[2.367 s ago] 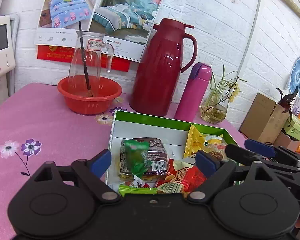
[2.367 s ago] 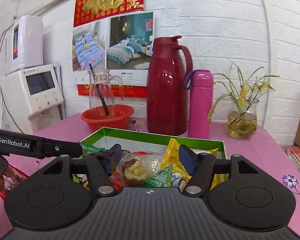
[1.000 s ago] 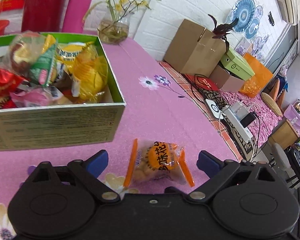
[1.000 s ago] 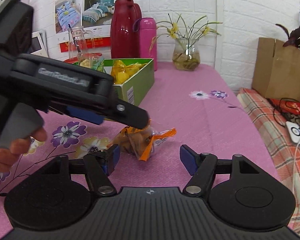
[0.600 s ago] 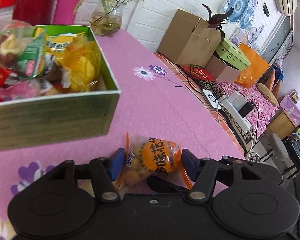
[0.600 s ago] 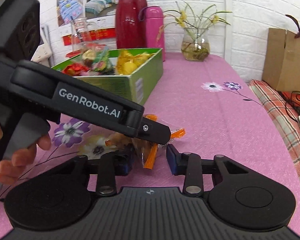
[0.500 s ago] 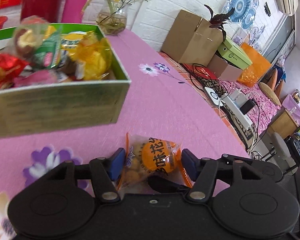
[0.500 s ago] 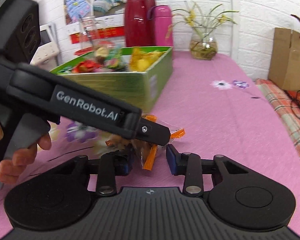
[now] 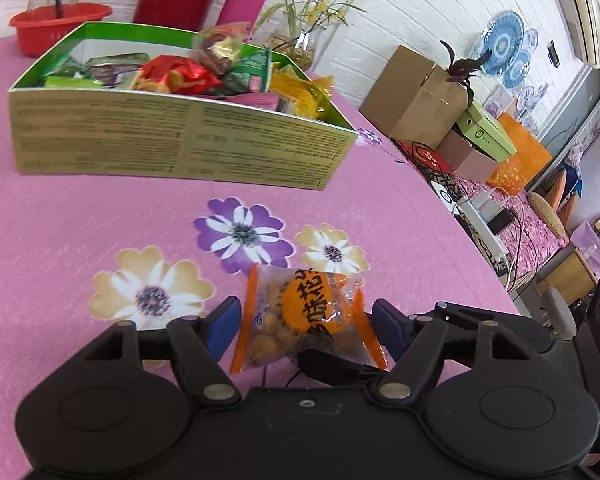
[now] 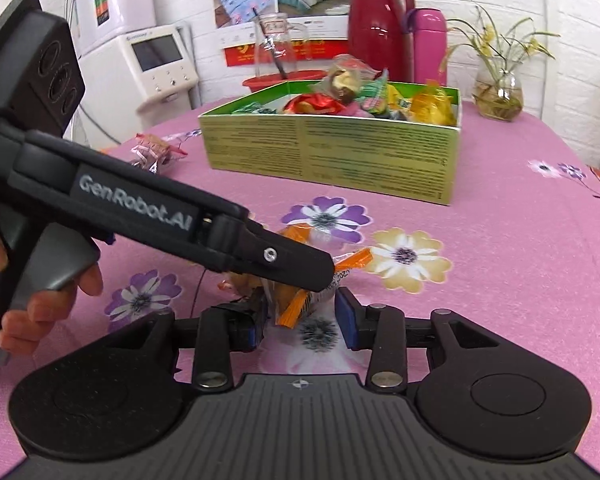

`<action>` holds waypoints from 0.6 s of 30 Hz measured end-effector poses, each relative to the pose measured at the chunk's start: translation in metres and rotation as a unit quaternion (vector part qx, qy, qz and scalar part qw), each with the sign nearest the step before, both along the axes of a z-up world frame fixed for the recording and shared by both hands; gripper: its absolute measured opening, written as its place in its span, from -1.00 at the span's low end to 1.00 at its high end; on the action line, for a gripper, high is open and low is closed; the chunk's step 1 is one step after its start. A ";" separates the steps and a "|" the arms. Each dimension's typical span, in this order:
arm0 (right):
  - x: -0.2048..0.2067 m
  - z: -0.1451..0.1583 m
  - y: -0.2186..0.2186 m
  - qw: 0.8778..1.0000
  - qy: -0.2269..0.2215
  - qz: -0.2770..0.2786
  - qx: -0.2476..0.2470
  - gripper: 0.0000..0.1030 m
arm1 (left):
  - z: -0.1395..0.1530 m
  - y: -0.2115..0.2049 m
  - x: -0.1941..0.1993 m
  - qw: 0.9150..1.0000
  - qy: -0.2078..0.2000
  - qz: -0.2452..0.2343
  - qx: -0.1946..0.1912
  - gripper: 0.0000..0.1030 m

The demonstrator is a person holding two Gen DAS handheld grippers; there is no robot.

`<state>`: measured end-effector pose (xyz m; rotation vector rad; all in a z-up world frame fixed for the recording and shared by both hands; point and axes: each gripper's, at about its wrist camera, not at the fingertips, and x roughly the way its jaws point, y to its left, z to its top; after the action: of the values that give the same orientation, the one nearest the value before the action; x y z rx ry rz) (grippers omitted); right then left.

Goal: Organize snacks
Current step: 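Lift the orange peanut bag into the green box and open both grippers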

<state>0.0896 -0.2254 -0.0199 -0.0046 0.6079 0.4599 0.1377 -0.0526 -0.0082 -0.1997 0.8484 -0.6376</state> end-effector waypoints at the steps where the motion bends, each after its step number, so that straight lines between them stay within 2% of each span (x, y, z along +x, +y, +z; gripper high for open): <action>1: -0.001 -0.001 0.000 1.000 0.001 -0.002 0.006 0.29 | 0.000 0.003 -0.002 1.000 -0.001 0.001 -0.001 0.79; 6: -0.003 -0.003 0.003 1.000 0.000 -0.018 0.020 0.33 | 0.002 0.012 -0.005 1.000 -0.005 0.002 -0.009 0.86; 10: 0.000 -0.001 0.007 1.000 0.004 -0.017 0.017 0.45 | 0.004 0.014 -0.005 1.000 -0.008 0.000 -0.015 0.98; 13: 0.002 0.000 0.008 1.000 0.009 -0.006 0.017 0.54 | 0.005 0.013 -0.004 1.000 -0.010 -0.005 -0.011 0.99; 18: 0.005 0.001 0.010 1.000 0.011 -0.007 0.017 0.53 | 0.005 0.014 -0.002 1.000 -0.009 -0.006 -0.008 0.99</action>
<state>0.0950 -0.2158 -0.0186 0.0373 0.6216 0.4580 0.1359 -0.0389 -0.0032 -0.2019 0.8280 -0.6573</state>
